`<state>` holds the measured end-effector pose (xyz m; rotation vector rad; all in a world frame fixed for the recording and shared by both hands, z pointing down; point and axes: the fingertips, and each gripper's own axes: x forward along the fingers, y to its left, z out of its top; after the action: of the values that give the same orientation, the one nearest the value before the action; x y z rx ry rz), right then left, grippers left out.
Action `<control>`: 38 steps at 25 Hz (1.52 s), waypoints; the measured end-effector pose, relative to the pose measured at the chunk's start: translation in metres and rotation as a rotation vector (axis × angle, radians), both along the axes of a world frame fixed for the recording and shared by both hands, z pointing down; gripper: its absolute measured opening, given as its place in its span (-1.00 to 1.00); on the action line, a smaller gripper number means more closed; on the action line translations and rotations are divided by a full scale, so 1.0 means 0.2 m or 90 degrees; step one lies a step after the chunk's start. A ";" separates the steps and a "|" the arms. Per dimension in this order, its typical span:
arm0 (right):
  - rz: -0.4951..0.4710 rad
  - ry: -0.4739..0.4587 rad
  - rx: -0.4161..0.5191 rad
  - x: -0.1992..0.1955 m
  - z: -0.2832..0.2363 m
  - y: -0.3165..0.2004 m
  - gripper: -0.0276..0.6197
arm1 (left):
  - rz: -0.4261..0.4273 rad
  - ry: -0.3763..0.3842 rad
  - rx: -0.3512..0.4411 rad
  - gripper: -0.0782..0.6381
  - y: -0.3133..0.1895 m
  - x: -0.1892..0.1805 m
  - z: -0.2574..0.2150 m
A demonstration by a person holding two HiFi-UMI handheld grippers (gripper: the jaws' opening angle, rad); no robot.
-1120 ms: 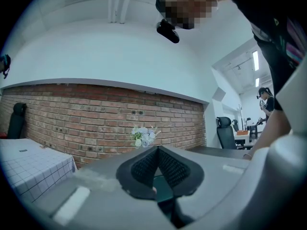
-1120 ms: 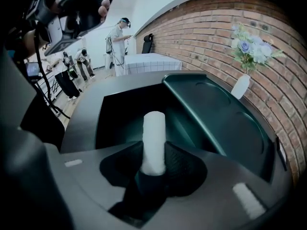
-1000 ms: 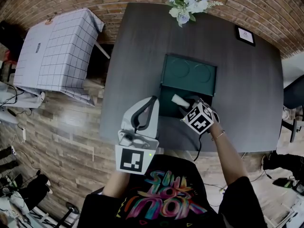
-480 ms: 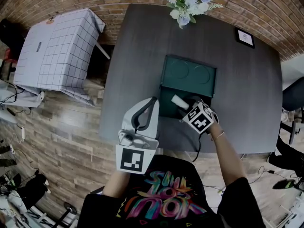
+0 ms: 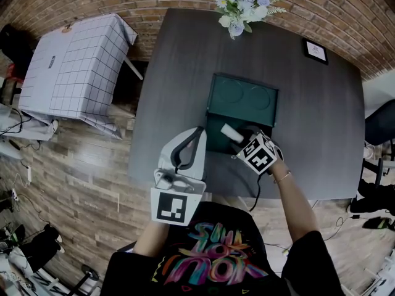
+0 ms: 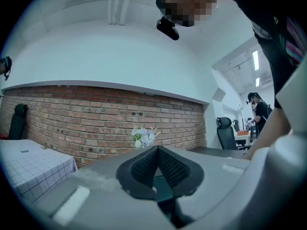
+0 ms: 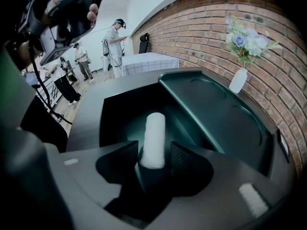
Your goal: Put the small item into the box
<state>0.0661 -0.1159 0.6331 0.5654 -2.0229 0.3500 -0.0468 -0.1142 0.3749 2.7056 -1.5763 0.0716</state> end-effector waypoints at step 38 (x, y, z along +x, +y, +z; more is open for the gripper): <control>0.270 -0.347 0.524 0.34 -1.70 0.10 -0.62 | 0.060 0.038 0.074 -0.78 0.01 0.12 -0.34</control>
<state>0.1345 -0.0957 0.2935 1.5546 -2.5387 -0.1327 -0.0232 -0.1124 0.3073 2.8395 -1.4831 -0.1031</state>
